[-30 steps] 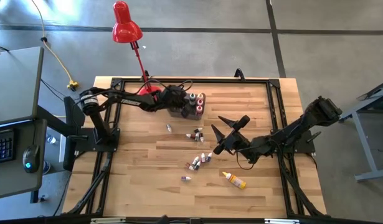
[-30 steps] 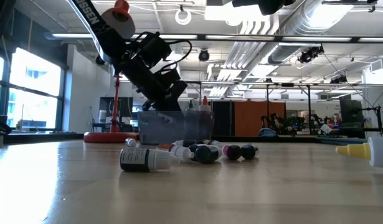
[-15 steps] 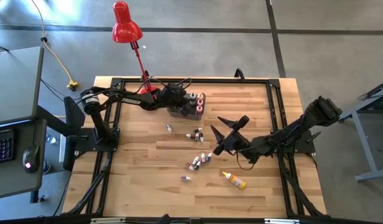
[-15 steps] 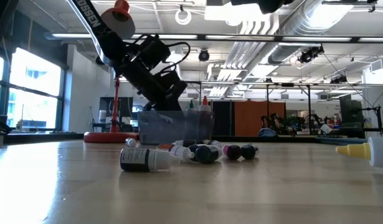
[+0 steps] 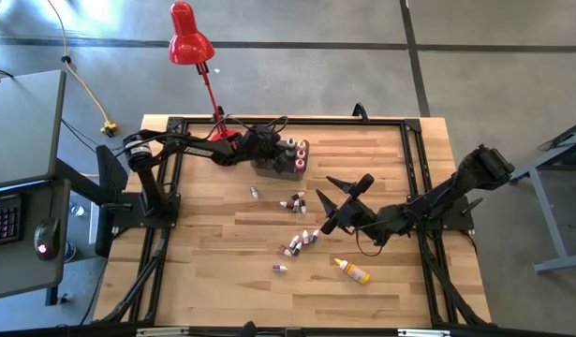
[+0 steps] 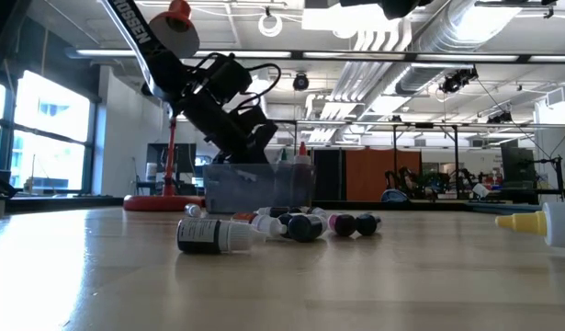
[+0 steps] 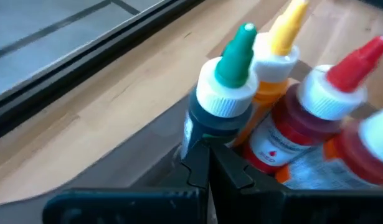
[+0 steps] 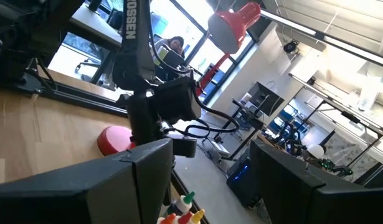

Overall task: Pick & Place food coloring
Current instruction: Put the large green food coloring bottle into the bin, then put the large yellow food coloring bottle into the bin

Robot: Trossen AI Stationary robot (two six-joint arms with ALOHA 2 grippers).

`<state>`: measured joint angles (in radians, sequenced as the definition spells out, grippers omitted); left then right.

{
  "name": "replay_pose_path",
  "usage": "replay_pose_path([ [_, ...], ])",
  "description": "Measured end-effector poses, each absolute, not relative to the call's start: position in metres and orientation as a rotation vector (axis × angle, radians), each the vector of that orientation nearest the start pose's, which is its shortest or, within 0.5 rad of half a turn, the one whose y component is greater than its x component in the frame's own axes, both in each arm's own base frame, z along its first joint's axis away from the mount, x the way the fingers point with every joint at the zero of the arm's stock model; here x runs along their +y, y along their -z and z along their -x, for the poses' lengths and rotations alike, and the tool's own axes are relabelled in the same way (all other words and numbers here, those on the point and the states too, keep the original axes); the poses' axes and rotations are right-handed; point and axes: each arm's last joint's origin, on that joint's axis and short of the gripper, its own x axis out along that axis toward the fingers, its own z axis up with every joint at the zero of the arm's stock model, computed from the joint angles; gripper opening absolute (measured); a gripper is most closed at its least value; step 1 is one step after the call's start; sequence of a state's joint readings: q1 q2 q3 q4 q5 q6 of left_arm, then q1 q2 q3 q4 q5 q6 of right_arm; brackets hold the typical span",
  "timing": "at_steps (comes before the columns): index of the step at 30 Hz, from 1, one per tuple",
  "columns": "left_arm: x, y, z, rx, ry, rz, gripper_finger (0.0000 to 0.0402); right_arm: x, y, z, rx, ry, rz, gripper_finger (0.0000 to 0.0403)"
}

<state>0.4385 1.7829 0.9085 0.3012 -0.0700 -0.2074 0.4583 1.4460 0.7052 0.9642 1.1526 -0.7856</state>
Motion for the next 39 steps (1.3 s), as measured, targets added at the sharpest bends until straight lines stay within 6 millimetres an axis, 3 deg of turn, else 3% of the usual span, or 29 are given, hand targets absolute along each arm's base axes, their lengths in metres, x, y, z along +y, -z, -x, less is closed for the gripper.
replay_pose_path([
  [11,0.158,-0.157,-0.331,0.481,-0.563,0.295,0.0000,0.103,-0.262,-0.268,0.119,0.705,0.589,0.0209],
  [28,0.152,-0.164,-0.329,0.615,-0.582,0.341,0.0000,0.102,-0.261,-0.267,0.147,0.757,0.578,0.0209],
  [33,0.130,-0.196,-0.321,0.612,-0.563,0.318,0.0000,0.103,-0.261,-0.264,0.180,0.842,0.534,0.0209],
  [39,0.084,-0.245,-0.301,0.602,-0.497,0.217,0.0000,0.122,-0.266,-0.255,0.200,0.850,0.522,0.0208],
])
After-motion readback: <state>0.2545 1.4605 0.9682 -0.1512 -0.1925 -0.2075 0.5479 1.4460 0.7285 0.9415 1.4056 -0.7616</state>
